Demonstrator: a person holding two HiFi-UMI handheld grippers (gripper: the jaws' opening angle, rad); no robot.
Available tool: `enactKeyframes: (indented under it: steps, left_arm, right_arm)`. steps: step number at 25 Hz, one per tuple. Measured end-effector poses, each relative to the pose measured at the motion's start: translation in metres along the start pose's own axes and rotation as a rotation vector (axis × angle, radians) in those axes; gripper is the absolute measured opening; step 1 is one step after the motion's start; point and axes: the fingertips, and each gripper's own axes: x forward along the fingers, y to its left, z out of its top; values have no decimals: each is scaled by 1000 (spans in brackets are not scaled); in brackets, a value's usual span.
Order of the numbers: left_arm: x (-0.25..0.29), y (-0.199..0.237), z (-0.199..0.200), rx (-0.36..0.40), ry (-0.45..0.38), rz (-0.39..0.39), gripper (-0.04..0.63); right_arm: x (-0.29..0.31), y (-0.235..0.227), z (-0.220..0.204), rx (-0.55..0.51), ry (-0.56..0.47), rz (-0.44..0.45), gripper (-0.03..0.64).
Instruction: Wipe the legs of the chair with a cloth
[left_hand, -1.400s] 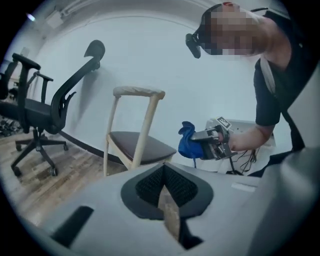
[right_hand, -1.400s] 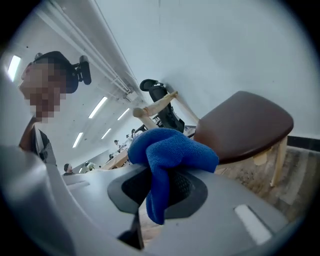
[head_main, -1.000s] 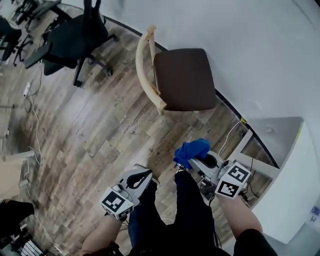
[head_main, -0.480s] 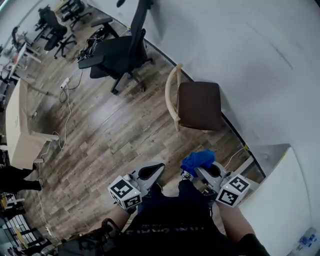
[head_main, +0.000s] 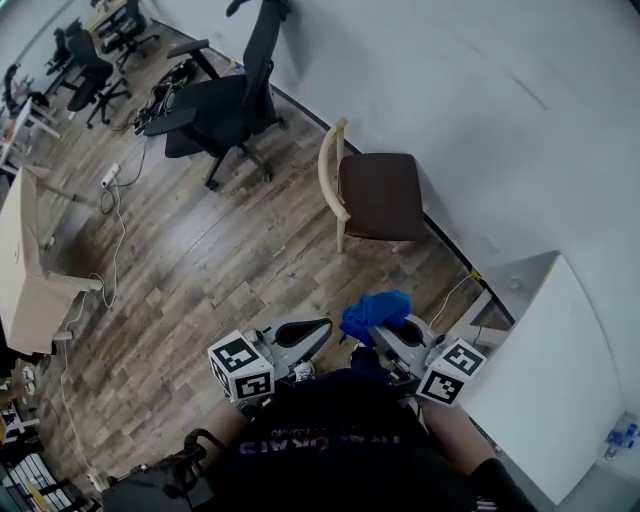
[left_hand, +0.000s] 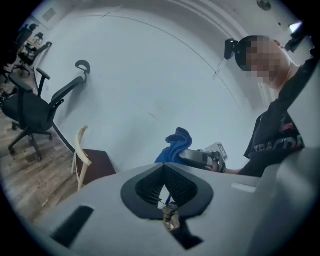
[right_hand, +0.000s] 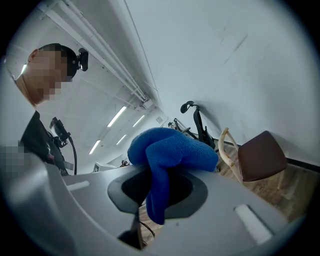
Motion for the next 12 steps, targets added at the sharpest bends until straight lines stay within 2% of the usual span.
enactKeyframes:
  steps: [3, 9, 12]
  left_arm:
    - [-28, -8, -13, 0, 19, -26, -3]
    - [-88, -20, -33, 3, 6, -46, -3]
    - [-110, -30, -45, 9, 4, -57, -3]
  right_arm:
    - [5, 26, -23, -5, 1, -12, 64]
    - [14, 72, -63, -23, -10, -19, 64]
    - [11, 91, -80, 1, -29, -15, 64]
